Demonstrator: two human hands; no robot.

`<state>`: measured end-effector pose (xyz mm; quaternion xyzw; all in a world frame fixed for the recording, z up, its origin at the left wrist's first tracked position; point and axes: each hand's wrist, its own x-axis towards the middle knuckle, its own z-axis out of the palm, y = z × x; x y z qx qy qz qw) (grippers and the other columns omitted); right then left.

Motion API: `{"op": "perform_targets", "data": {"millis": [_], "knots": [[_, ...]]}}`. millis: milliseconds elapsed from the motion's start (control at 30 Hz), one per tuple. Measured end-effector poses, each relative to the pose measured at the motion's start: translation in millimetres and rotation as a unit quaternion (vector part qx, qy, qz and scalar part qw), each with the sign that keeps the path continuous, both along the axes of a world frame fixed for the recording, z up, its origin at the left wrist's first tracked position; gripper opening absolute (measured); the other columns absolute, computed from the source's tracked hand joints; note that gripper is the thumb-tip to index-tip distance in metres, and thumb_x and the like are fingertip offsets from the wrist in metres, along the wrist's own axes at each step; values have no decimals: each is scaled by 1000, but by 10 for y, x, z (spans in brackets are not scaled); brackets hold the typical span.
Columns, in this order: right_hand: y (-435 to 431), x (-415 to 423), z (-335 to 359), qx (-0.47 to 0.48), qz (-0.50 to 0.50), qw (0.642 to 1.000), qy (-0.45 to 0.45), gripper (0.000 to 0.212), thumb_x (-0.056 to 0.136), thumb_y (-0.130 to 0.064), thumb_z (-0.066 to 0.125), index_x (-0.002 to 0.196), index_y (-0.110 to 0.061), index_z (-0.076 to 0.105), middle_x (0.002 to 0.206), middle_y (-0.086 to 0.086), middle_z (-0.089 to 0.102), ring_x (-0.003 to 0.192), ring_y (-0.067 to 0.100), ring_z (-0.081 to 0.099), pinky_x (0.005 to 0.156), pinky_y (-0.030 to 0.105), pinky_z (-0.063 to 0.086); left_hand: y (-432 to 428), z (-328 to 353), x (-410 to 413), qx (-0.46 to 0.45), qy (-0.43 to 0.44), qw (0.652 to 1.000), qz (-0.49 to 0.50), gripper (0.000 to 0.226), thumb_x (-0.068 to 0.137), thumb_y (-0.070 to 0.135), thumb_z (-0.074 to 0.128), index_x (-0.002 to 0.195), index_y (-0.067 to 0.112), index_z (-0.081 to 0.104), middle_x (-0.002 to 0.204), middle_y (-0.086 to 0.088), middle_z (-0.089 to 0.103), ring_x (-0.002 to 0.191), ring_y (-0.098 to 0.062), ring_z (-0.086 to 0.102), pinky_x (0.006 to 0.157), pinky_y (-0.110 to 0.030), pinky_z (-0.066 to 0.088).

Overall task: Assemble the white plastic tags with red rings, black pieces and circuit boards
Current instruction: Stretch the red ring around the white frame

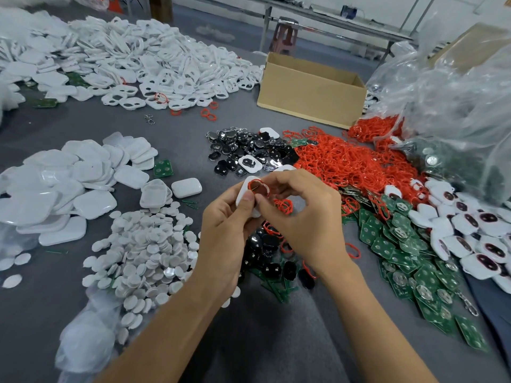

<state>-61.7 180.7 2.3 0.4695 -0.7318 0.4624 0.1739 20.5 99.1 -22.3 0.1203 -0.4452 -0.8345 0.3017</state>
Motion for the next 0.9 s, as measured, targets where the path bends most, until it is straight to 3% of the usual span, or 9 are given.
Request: {"op": "perform_targets", "data": {"millis": [133, 300, 500, 733, 900], "knots": [[-3, -5, -9, 1, 3, 1000, -5, 13, 77, -6, 76, 90, -4, 72, 83, 3, 69, 72, 14, 63, 68, 29, 53, 1, -3, 1, -10, -8, 1000, 11, 24, 99, 7, 46, 106, 7, 69, 93, -11, 72, 84, -15, 69, 82, -25, 58], [1, -1, 8, 9, 11, 1000, -18, 13, 78, -4, 76, 90, -5, 73, 83, 3, 69, 74, 15, 64, 69, 31, 53, 10, 2, -5, -17, -8, 1000, 20, 25, 100, 5, 45, 103, 11, 69, 87, -2, 73, 82, -7, 69, 76, -19, 55], [-15, 23, 28, 7, 12, 999, -39, 11, 78, -3, 76, 89, -5, 75, 84, 3, 71, 73, 13, 66, 69, 29, 54, 24, -2, 3, -25, -2, 999, 31, 23, 100, 7, 47, 106, 10, 69, 92, -1, 75, 87, -8, 71, 77, -18, 54], [-16, 15, 28, 2, 13, 999, -39, 16, 74, -2, 79, 90, -5, 77, 88, 2, 72, 80, 10, 65, 76, 20, 51, 7, -15, 20, -23, 10, 999, 32, 22, 99, 7, 48, 102, 10, 69, 84, 2, 75, 81, -6, 71, 72, -17, 54], [-40, 21, 4, -33, 5, 999, -34, 9, 70, -2, 80, 78, -3, 76, 81, 3, 68, 76, 11, 62, 73, 19, 48, 1, -23, 8, -13, 1, 999, 30, 22, 98, 10, 50, 99, 14, 71, 85, 2, 75, 81, -7, 70, 72, -18, 55]]}}
